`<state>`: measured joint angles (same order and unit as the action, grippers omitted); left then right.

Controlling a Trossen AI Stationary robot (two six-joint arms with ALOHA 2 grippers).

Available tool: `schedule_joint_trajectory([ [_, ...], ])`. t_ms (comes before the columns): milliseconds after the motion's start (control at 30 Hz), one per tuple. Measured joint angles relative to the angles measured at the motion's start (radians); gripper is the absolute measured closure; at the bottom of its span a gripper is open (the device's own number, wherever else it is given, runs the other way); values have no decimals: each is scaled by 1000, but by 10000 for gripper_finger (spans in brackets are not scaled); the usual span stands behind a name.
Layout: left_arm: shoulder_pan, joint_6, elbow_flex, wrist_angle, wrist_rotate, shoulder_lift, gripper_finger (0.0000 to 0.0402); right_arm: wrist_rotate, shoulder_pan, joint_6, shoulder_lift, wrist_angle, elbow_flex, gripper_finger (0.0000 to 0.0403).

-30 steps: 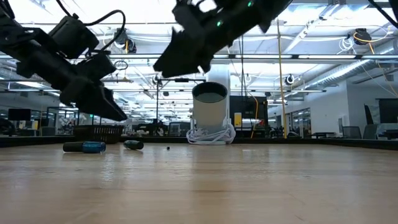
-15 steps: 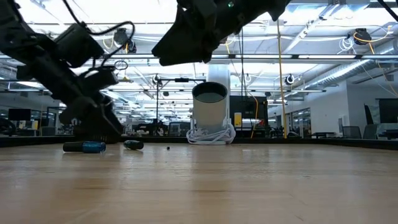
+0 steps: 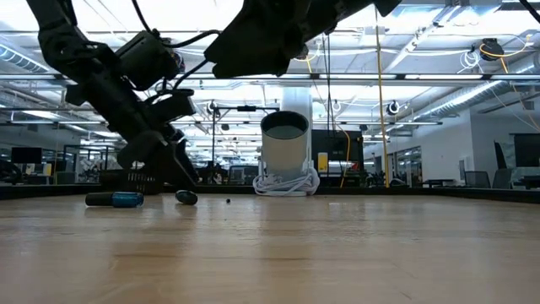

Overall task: Pick & Place Nail Polish
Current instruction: Put the dark green nail polish bottle into the black bin

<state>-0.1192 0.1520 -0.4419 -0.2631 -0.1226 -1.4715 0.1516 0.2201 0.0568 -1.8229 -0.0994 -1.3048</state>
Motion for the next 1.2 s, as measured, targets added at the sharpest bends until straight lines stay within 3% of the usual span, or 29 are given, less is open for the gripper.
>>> schedule_joint_trajectory([
  [300, 38, -76, -53, 34, 11, 7, 144, 0, 17, -11, 0, 8, 0, 193],
  [467, 81, -62, -145, 227, 62, 8, 152, 0, 20, -15, 0, 8, 0, 193],
  [700, 98, -547, -300, 493, 53, 8, 189, 0, 21, -16, 0, 11, 0, 193],
  [833, 96, -745, -374, 604, 17, 2, 214, 0, 20, -9, 0, 11, 0, 193],
  [933, 98, -822, -389, 639, 17, 3, 234, 0, 20, -8, 0, 11, 0, 193],
  [1200, 101, -842, -380, 673, 32, -88, 279, 0, 20, 10, 0, 17, 0, 193],
])
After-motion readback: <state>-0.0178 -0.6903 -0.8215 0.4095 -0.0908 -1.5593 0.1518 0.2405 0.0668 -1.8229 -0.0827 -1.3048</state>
